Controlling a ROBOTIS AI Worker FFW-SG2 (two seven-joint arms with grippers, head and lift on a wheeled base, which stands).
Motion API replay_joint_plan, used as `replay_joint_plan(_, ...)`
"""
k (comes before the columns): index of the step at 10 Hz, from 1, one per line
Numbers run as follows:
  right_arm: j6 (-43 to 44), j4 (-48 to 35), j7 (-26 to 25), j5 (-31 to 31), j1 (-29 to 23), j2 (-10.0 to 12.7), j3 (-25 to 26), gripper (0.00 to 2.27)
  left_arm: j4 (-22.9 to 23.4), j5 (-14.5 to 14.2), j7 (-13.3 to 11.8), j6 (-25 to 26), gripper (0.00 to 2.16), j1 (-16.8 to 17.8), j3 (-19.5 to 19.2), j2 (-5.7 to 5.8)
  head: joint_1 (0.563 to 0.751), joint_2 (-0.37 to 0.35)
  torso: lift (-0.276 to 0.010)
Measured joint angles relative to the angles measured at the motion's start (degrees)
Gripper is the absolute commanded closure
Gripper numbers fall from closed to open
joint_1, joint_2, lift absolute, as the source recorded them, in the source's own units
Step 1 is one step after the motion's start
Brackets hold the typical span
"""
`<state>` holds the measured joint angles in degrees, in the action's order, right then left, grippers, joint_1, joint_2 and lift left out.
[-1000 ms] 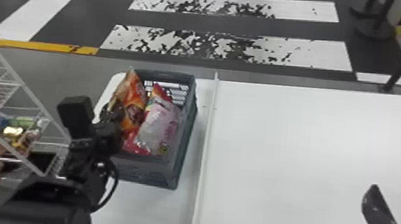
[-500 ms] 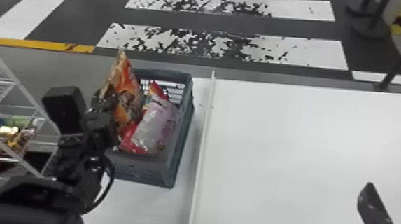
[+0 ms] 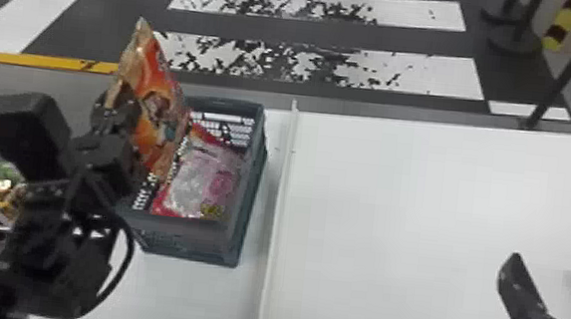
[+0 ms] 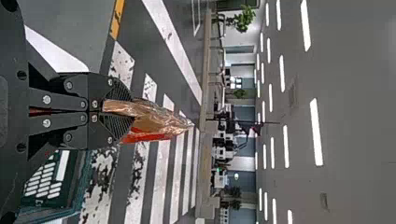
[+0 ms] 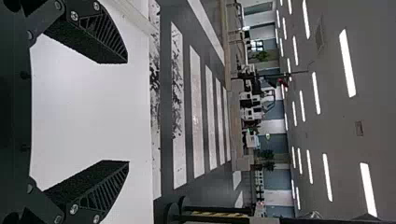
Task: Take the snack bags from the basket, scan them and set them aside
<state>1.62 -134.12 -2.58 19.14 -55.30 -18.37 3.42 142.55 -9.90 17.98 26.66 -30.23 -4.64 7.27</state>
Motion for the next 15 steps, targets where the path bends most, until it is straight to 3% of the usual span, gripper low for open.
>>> replay_joint_plan(2, 0.19, 0.04, -0.42, -0.06, 0.29, 0.0, 0.01, 0.17, 6.67, -1.15, -0.67, 3.14, 1.47, -1.59, 0.05, 0.02, 0.695, 0.078, -0.075)
replay_joint_plan(4, 0.35, 0.12, -0.49, -0.17, 0.51, 0.0, -0.04, 0.17, 12.62, -7.12, -3.97, 8.24, 1.47, -2.39, 0.37, -0.38, 0.695, 0.013, -0.075)
replay_joint_plan(5, 0.35, 0.17, -0.58, -0.22, 0.59, 0.02, 0.02, 0.17, 13.92, -11.16, -5.93, 10.32, 1.47, -2.45, 0.52, -0.68, 0.695, -0.007, -0.075)
replay_joint_plan(7, 0.35, 0.33, -0.75, -0.33, 0.91, 0.32, 0.02, 0.17, 14.31, -14.93, -9.26, 12.08, 1.47, -2.01, 2.71, -0.87, 0.695, -0.093, -0.075)
replay_joint_plan(9, 0.35, 0.35, -0.76, -0.5, 0.98, 0.68, 0.07, 0.17, 10.42, -18.93, -17.38, 13.31, 1.47, -0.99, 4.55, -1.0, 0.695, -0.162, -0.075)
replay_joint_plan(12, 0.22, 0.34, -0.76, -0.65, 0.98, 1.32, 0.1, 0.17, -1.9, -28.79, -30.95, 13.9, 1.47, 1.68, 3.36, -1.89, 0.695, -0.263, -0.075)
replay_joint_plan(13, 0.18, 0.32, -0.76, -0.68, 1.0, 1.47, 0.1, 0.17, -6.21, -31.52, -34.2, 15.06, 1.47, 3.16, 2.94, -2.48, 0.695, -0.273, -0.075)
replay_joint_plan(15, 0.18, 0.27, -0.76, -0.69, 1.0, 1.58, 0.11, 0.17, -15.54, -35.94, -38.23, 18.24, 1.47, 6.53, 2.32, -3.22, 0.695, -0.3, -0.075)
